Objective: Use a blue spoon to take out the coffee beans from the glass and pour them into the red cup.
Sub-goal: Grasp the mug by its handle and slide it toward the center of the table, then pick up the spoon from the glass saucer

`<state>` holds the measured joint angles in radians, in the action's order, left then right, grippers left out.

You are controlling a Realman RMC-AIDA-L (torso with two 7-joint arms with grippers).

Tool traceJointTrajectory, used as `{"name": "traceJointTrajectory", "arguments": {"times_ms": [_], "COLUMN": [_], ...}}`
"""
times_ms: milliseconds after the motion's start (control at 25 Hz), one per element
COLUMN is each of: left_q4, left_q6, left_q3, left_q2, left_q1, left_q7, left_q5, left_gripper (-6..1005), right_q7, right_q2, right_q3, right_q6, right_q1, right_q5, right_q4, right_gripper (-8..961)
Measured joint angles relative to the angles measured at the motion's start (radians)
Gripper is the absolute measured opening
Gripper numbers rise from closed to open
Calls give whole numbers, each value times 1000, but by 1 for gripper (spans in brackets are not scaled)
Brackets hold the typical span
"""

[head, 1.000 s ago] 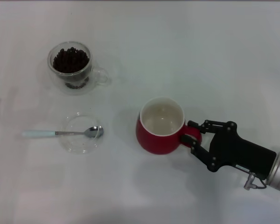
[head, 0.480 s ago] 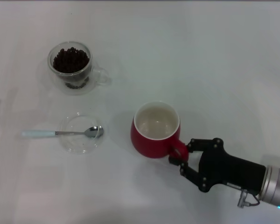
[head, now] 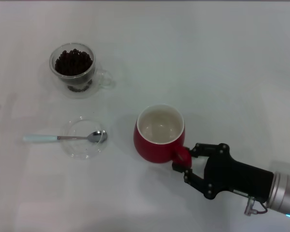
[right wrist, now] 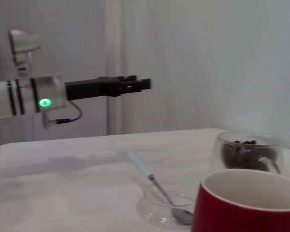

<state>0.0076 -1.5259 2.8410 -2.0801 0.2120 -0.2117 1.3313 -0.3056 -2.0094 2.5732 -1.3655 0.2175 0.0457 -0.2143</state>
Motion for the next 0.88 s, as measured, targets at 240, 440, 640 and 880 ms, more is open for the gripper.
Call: {"name": "traceJointTrajectory", "arguments": {"times_ms": [240, 440, 640, 880], "left_q4": [0, 0, 25, 102], "left_q6": [-19, -22, -42, -126], "left_q3": [0, -4, -7, -3], "left_q2": [0, 0, 0, 1], "left_q1": [-14, -25, -45, -98], "left_q7": [0, -1, -8, -127], "left_q5": [0, 5, 10, 9], "left_gripper": [846, 846, 846, 846], "right_q7": [-1, -2, -28, -53], "right_q2": [3, 4, 7, 29], "right_q3": [-30, -30, -54, -214], "right_q6": [-22, -83, -201, -498], "right_q1": [-18, -20, -13, 6], "right_q5": [2, 2, 2, 3], "right_q4": [10, 37, 97, 265], "right_gripper": [379, 578, 709, 706]}}
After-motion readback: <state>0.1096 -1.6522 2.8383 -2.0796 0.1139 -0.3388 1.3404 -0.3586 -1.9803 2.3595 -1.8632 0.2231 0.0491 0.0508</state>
